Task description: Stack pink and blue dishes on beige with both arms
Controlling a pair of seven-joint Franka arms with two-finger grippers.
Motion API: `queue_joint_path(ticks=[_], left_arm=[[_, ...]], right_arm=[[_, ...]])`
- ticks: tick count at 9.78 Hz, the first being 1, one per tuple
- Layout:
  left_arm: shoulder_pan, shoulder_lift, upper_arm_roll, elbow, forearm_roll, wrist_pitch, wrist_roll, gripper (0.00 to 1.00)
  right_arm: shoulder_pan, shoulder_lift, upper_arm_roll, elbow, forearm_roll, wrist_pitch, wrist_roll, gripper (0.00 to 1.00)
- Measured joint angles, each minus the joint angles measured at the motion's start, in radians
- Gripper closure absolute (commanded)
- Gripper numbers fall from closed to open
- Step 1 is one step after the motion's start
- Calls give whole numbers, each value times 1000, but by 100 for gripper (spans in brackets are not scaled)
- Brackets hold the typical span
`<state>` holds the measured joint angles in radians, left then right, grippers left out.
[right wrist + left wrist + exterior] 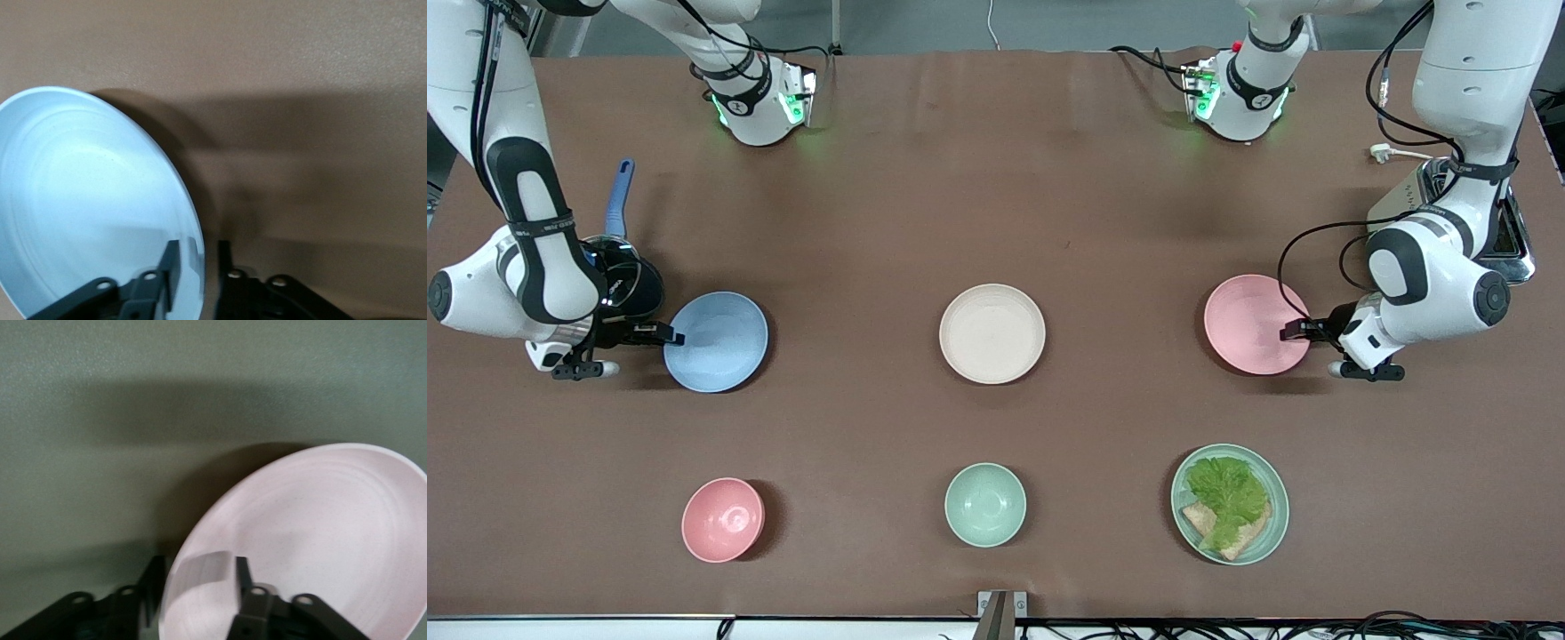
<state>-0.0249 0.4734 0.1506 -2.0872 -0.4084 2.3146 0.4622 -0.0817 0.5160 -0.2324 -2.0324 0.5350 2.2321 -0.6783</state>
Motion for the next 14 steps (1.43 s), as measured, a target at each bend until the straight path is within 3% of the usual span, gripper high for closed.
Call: queue_joint_path(ticks=[3,5,7,9,10,12,14], left_arm=[[0,-33,-2,13,-7,-22,12,100],[-2,-115,-14,55,-9,-127,-4,100],[0,-213,-107,119,-9,-225,-97,98],[-7,-258,-277,158,-10,-235,-240,98],[-17,-253,-363,175,-10,-232,-317,97],[-33,-197,-521,182,-10,-118,-447,96],[-83,-74,-595,181,-8,64,-508,94]], right_arm=[[0,-6,-8,47,10,-67,-5,99],[7,-12,-49,178,5,-279,10,99],[13,-35,-81,362,-74,-511,124,99],[44,-73,-65,509,-147,-666,303,99],[62,-98,-26,548,-184,-697,402,99],[83,-152,116,562,-252,-706,629,99],[95,-170,212,560,-264,-709,763,99]])
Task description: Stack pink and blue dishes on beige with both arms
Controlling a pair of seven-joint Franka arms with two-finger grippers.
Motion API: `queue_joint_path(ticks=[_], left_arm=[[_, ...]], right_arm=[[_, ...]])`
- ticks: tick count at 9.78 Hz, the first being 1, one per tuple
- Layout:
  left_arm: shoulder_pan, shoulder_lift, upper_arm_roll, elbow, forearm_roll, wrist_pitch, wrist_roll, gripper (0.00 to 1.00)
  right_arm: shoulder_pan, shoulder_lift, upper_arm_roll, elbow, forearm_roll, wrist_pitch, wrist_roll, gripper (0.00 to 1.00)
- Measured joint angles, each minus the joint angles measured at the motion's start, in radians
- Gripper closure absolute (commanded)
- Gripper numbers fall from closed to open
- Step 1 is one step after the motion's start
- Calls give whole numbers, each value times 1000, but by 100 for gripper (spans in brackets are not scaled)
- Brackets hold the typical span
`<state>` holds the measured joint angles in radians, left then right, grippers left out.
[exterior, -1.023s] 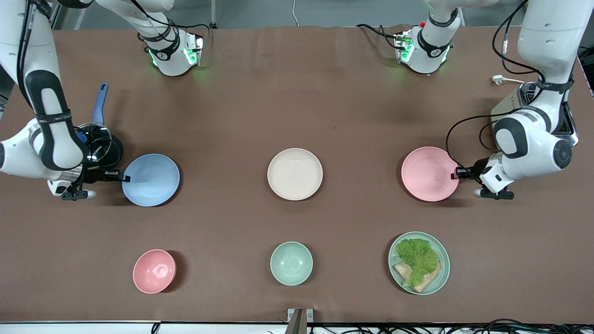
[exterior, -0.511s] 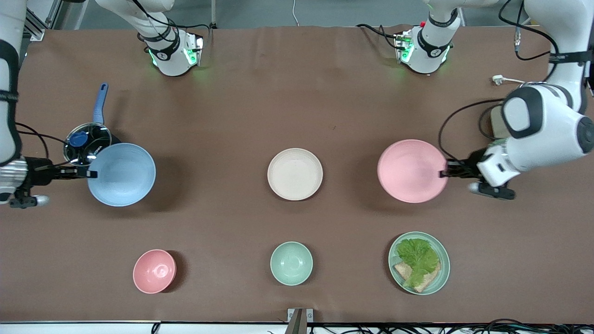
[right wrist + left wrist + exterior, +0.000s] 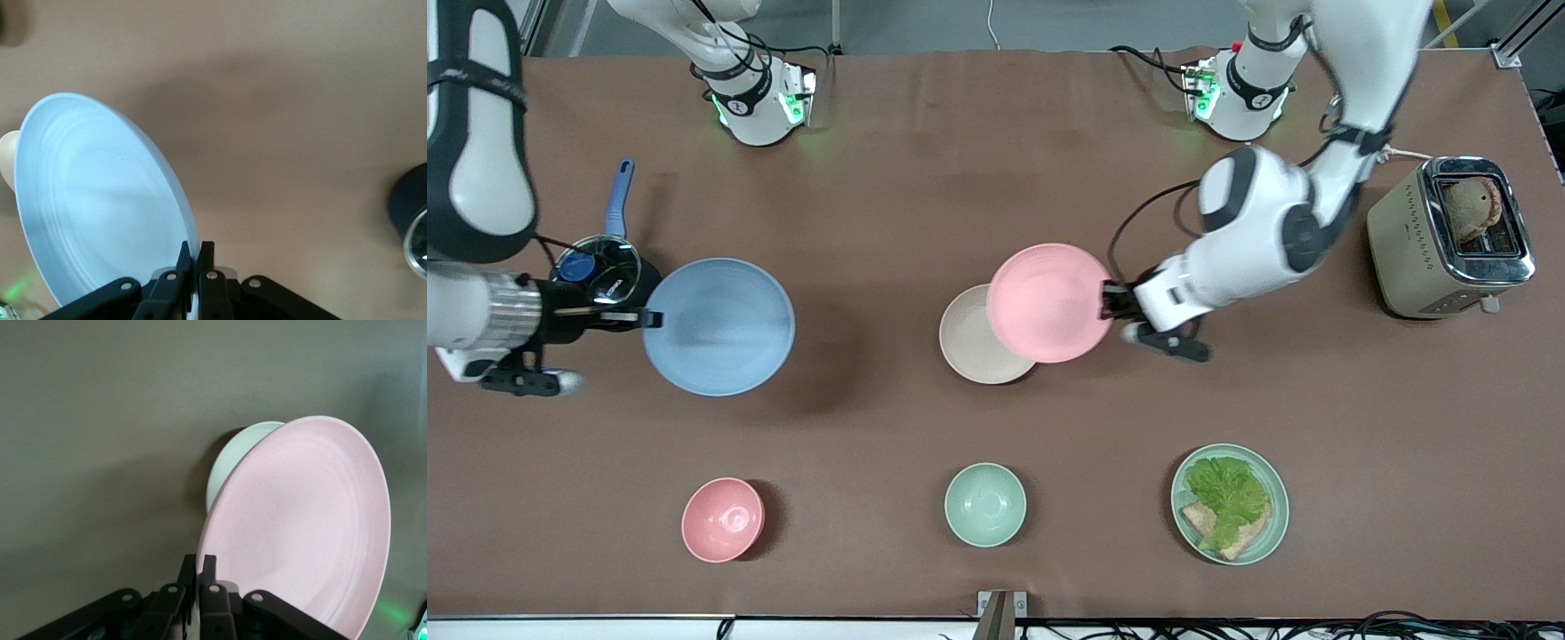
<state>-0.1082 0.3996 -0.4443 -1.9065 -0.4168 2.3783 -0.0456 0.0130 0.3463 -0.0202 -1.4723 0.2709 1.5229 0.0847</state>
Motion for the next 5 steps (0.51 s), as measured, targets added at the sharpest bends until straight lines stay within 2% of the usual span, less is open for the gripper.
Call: queue_joint_path(ticks=[1,3,5], left_arm=[[-43,66,-2,0,21,83,-37,94],[-99,170,-4,4,143,191,-170,93],[-129,225,-6,27,279,226,-319,88]], right_arm=[[0,0,33,-5,0,0,43,99],[2,1,92,-26,0,13,93,99],[19,2,114,-61,0,53,122,99]])
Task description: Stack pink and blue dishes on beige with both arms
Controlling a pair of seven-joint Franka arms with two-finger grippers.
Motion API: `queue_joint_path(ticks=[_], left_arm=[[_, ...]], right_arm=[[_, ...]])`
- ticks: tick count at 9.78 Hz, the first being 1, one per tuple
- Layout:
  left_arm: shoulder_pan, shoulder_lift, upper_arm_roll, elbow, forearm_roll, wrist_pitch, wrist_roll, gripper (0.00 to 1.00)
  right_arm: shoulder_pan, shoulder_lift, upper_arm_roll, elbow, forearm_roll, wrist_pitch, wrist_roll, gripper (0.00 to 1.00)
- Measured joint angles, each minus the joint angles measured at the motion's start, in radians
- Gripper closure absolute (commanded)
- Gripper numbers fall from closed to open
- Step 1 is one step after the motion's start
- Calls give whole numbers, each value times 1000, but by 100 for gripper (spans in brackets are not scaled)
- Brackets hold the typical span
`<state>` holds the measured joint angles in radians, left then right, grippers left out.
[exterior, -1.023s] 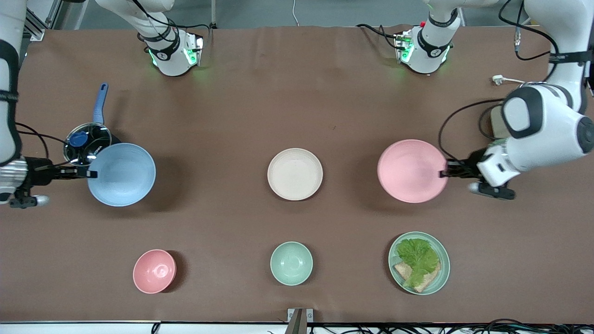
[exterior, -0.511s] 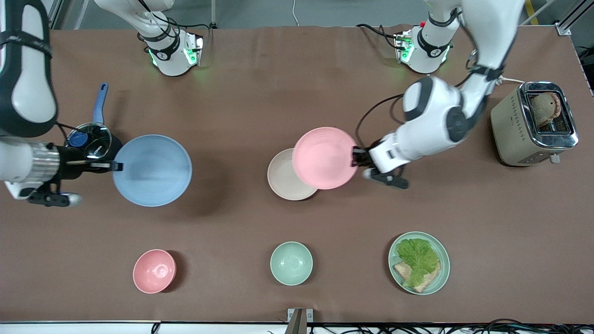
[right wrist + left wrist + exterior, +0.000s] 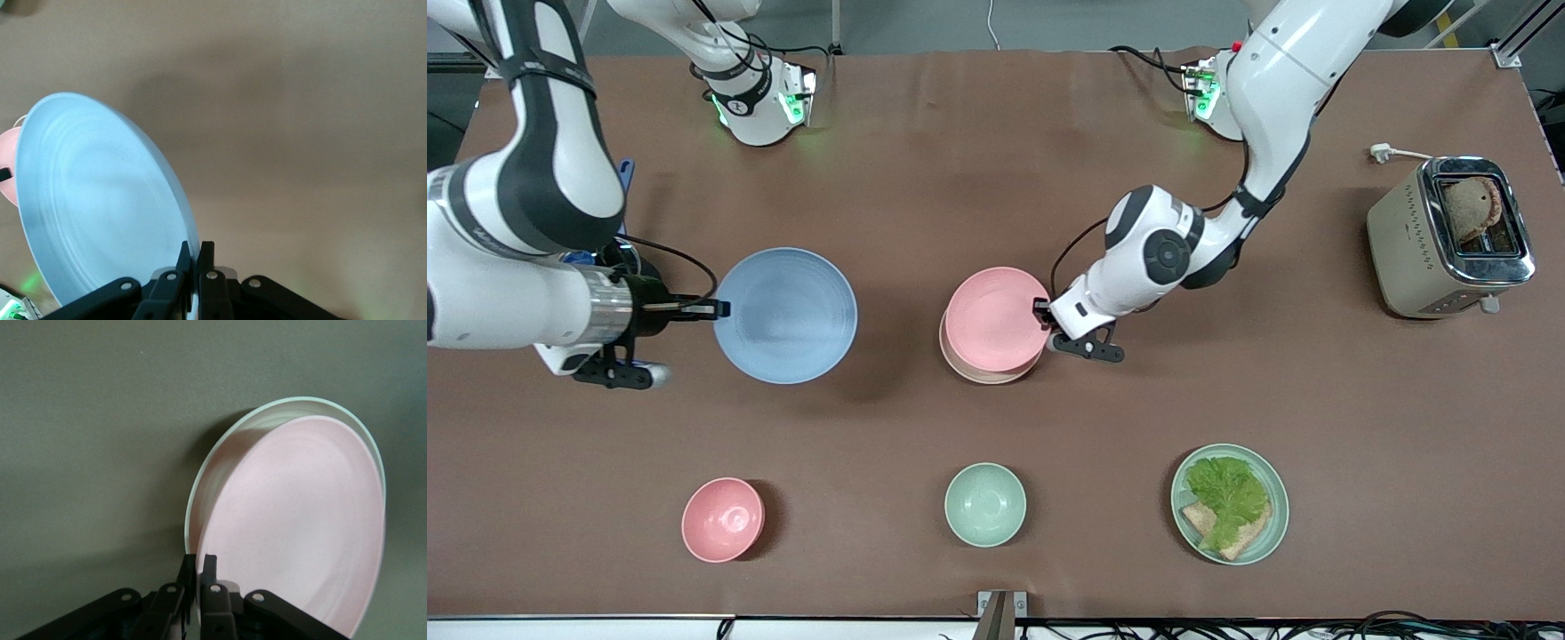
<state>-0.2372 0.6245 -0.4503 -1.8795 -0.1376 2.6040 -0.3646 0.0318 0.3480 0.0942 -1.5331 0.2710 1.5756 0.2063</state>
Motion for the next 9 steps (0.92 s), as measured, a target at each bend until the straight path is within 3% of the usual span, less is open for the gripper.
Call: queue_joint_path(ticks=[1,3,7,9], left_arm=[[-10,14,-1,20,42,0,-59,80],[-24,37,-1,62,80,0,-120,0],[-6,20,-1,108,83,-33,-156,0],[48,-117,-1,118,84,-277,-156,0]], right_arm=[[14,0,18,-24,0,37,28,99],[34,0,96,-92,0,147,112,99],[53,2,231,-275,0,435,242,99],[76,4,258,-338,0,543,263,98]])
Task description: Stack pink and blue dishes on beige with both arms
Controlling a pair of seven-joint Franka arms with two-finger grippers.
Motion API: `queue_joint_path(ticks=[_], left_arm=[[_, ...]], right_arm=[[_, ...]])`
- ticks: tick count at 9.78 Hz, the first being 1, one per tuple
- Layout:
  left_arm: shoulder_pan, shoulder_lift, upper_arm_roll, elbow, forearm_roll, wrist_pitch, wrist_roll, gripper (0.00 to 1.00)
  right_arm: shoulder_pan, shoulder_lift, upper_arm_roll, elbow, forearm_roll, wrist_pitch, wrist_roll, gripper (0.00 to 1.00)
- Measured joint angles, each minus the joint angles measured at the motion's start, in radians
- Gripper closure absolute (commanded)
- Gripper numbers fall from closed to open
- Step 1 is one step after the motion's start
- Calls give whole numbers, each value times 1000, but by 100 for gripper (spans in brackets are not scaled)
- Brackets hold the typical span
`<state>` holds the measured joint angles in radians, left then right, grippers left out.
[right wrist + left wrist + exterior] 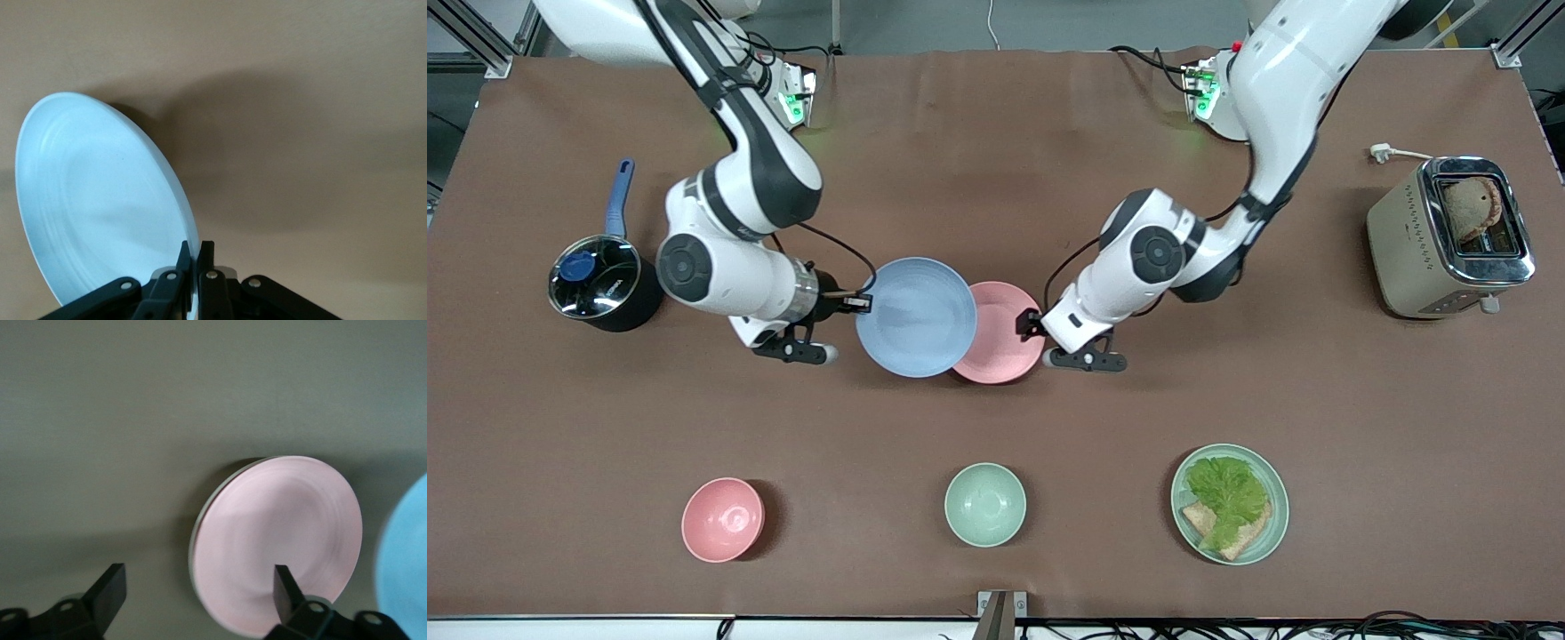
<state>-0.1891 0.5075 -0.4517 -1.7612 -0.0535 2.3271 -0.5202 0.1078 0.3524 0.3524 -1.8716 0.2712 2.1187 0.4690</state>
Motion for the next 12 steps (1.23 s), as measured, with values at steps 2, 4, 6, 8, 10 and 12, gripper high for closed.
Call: queue_joint_path(ticks=[2,4,6,8,10,12], left_arm=[[90,-194,9,5,6,-236,5,0],[160,-346,86,6,10,-372,107,0],[163,-441,223,6,10,-440,250,0],[166,-534,340,7,11,-504,392,0],[168,-623,426,7,19,-580,510,0],[168,-694,438,3,76,-623,529,0]], right_arm=[[35,37,53,-24,0,125,67,98],[79,114,81,-31,0,244,113,97],[104,169,83,-43,0,326,123,97],[107,188,84,-70,0,389,124,95],[106,190,83,-76,0,399,125,23],[101,189,82,-75,0,392,126,0]])
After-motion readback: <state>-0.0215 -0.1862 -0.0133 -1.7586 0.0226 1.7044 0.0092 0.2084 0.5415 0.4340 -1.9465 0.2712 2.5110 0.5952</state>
